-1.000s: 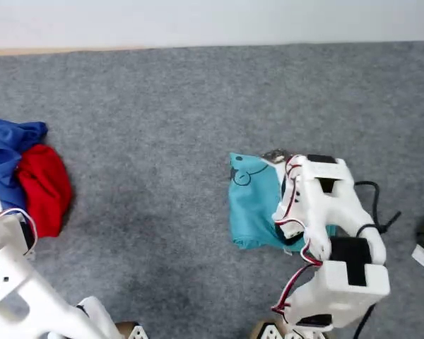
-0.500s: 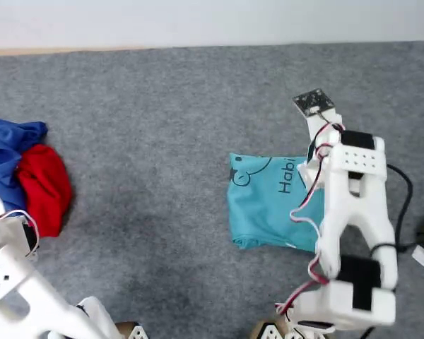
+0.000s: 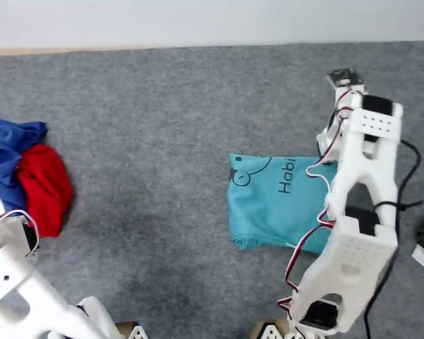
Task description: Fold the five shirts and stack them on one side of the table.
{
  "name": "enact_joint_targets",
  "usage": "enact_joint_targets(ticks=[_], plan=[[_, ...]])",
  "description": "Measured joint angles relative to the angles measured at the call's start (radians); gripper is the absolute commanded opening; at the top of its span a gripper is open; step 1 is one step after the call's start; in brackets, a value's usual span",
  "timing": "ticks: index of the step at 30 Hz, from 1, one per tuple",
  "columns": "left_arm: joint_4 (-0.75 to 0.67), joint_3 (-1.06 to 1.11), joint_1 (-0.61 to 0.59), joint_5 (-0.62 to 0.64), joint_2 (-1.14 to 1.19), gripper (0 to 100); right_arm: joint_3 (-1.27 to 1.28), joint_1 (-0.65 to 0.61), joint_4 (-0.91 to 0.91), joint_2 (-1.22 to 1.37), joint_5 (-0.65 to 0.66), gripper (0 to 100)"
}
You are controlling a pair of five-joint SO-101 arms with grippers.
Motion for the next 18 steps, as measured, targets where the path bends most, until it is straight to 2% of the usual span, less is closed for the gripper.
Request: enact_joint_targets(ticks=[7, 13, 18], plan=[[0.000, 0.000, 0.000, 0.000, 0.000, 8, -0.021, -0.069, 0.091, 0.015, -0.041, 15.1], [0.000, 0.000, 0.000, 0.000, 0.000, 8, -0.038, -0.069, 0.098, 0.032, -0.052, 15.0], [0.000, 0.000, 0.000, 0.000, 0.000, 8, -0.054, -0.071, 0.095, 0.064, -0.052, 5.4]])
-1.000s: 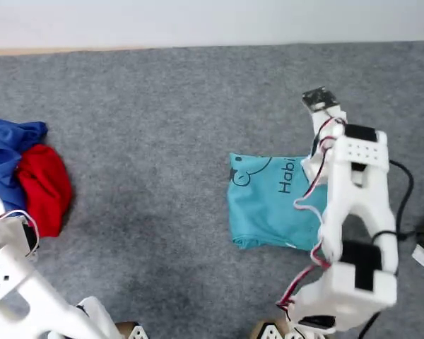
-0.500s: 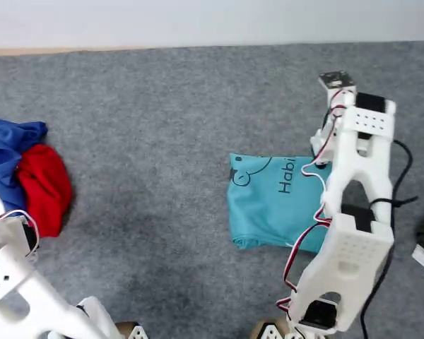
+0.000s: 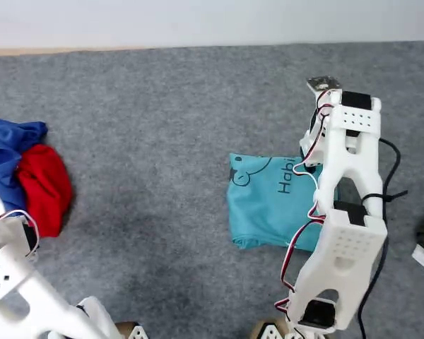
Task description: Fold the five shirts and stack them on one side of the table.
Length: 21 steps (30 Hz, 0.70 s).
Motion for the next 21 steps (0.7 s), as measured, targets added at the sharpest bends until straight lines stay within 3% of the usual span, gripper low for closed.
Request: enact_joint_targets(ticks=[3, 21], plan=[[0.000, 0.000, 0.000, 0.000, 0.000, 8, 0.000, 0.002, -0.025, 0.002, 0.000, 0.7], [0.000, 0.000, 0.000, 0.000, 0.000, 8, -0.123, 0.002, -0.126, 0.002, 0.000, 1.0]])
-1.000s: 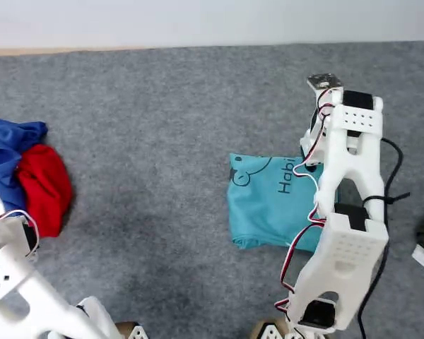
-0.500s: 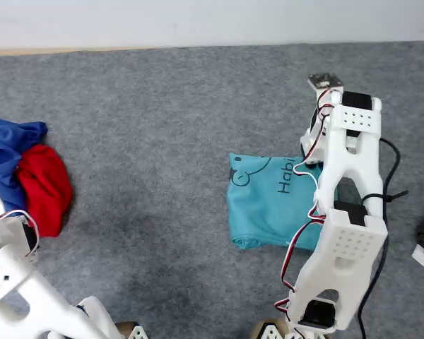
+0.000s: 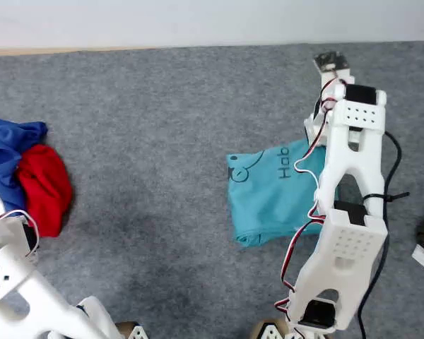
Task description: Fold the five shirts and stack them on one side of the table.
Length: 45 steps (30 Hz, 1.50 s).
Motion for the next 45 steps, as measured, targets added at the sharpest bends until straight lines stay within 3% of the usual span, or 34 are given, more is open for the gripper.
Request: enact_joint_targets(ticks=[9, 16, 19, 28, 34, 45], plan=[[0.000, 0.000, 0.000, 0.000, 0.000, 8, -0.020, 0.044, 0.000, 0.077, 0.000, 1.7], [0.000, 0.000, 0.000, 0.000, 0.000, 8, -0.020, 0.069, 0.017, 0.078, 0.000, 21.3], [0.000, 0.000, 0.000, 0.000, 0.000, 8, -0.020, 0.071, 0.032, 0.068, 0.000, 24.5], [0.000, 0.000, 0.000, 0.000, 0.000, 8, -0.020, 0.012, 0.187, -0.103, 0.000, 22.9], [0.000, 0.000, 0.000, 0.000, 0.000, 8, -0.018, -0.068, 0.324, -0.184, 0.000, 0.8], [0.000, 0.006, 0.000, 0.000, 0.000, 8, 0.273, -0.080, 0.324, -0.293, -0.028, 1.0]])
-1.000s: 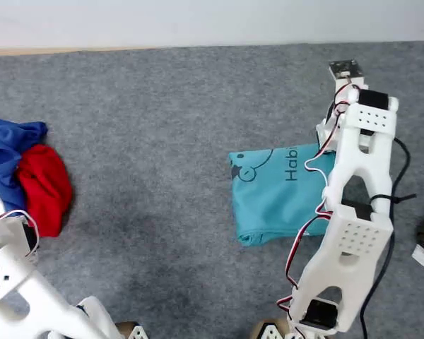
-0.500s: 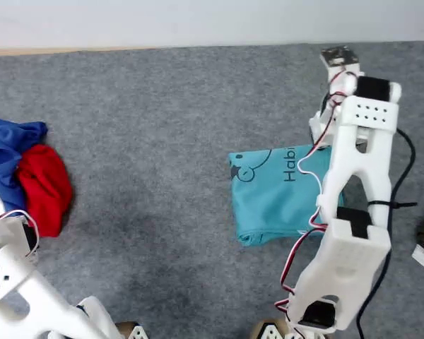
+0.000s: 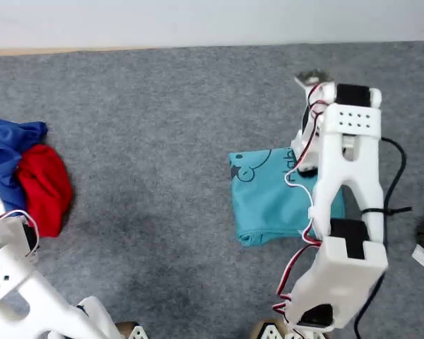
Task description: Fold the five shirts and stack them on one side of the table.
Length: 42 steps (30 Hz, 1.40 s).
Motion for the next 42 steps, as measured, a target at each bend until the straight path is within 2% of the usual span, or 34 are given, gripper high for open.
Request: enact_joint_targets(ticks=[6, 12, 14, 27, 32, 35, 42], plan=[[0.000, 0.064, 0.000, 0.000, 0.000, 8, 0.144, 0.000, -0.071, -0.051, -0.052, 2.1], [0.000, 0.066, 0.000, 0.000, 0.000, 8, 0.222, 0.021, -0.206, -0.054, -0.057, 23.2], [0.000, 0.066, 0.000, 0.000, 0.000, 8, 0.226, 0.025, -0.233, -0.054, -0.071, 26.0], [0.000, 0.066, 0.000, 0.000, 0.000, 8, 0.226, 0.074, -0.315, 0.031, -0.120, 26.3], [0.000, 0.068, 0.000, 0.000, 0.000, 8, 0.224, 0.126, -0.313, 0.054, -0.120, 34.5], [0.000, 0.068, 0.000, 0.000, 0.000, 8, 0.221, 0.146, -0.302, 0.054, -0.120, 34.0], [0.000, 0.068, 0.000, 0.000, 0.000, 8, 0.218, 0.126, -0.302, 0.054, -0.124, 33.9]])
